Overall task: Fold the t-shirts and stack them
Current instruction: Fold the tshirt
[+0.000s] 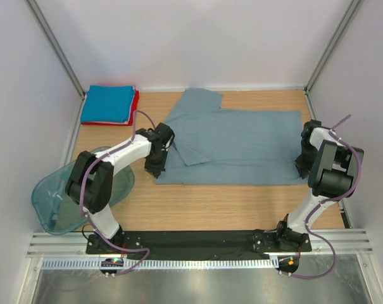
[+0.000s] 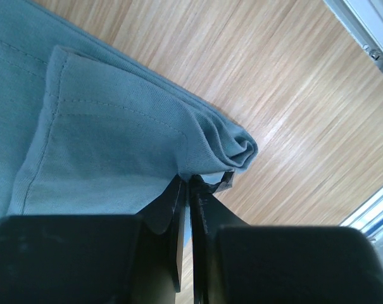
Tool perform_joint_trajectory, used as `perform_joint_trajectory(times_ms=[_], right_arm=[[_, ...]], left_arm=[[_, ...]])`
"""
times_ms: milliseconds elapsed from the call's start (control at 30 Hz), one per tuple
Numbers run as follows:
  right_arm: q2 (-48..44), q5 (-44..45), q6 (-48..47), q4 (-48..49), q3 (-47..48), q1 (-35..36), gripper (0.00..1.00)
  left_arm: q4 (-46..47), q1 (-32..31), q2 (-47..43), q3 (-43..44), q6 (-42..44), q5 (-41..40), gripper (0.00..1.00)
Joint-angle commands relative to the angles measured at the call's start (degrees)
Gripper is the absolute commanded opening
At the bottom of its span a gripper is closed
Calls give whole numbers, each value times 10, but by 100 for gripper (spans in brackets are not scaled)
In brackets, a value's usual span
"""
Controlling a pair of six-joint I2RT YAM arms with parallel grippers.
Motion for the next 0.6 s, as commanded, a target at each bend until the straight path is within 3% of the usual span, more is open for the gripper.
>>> perform_joint_trajectory(times_ms=[0, 67, 167, 200, 300, 400, 467, 567], right_arm=[[-16, 53, -14, -7, 11, -7, 12], [-25, 41, -20, -4, 5, -6, 12], [-40, 2, -30, -25, 16, 2, 17], [-45, -1, -33, -37, 24, 17, 22], [-68, 7, -25, -98, 65, 45, 32], [-98, 3, -19, -100, 110, 126, 36], [-112, -18, -26, -78, 144, 223, 37], [-124, -72, -63, 16, 151, 345, 36]], left_arm=[[-37, -2, 13, 35, 33, -40, 0], [-54, -1, 17, 45, 31, -37, 5], [-81, -1, -3, 65, 9, -44, 19], [-87, 0, -10, 78, 2, -49, 30], [-116, 11, -25, 118, -41, -56, 41], [-122, 59, -16, 158, -77, -11, 44], [-102, 86, -9, 190, -103, 67, 44], [-53, 148, 12, 229, -155, 142, 43]])
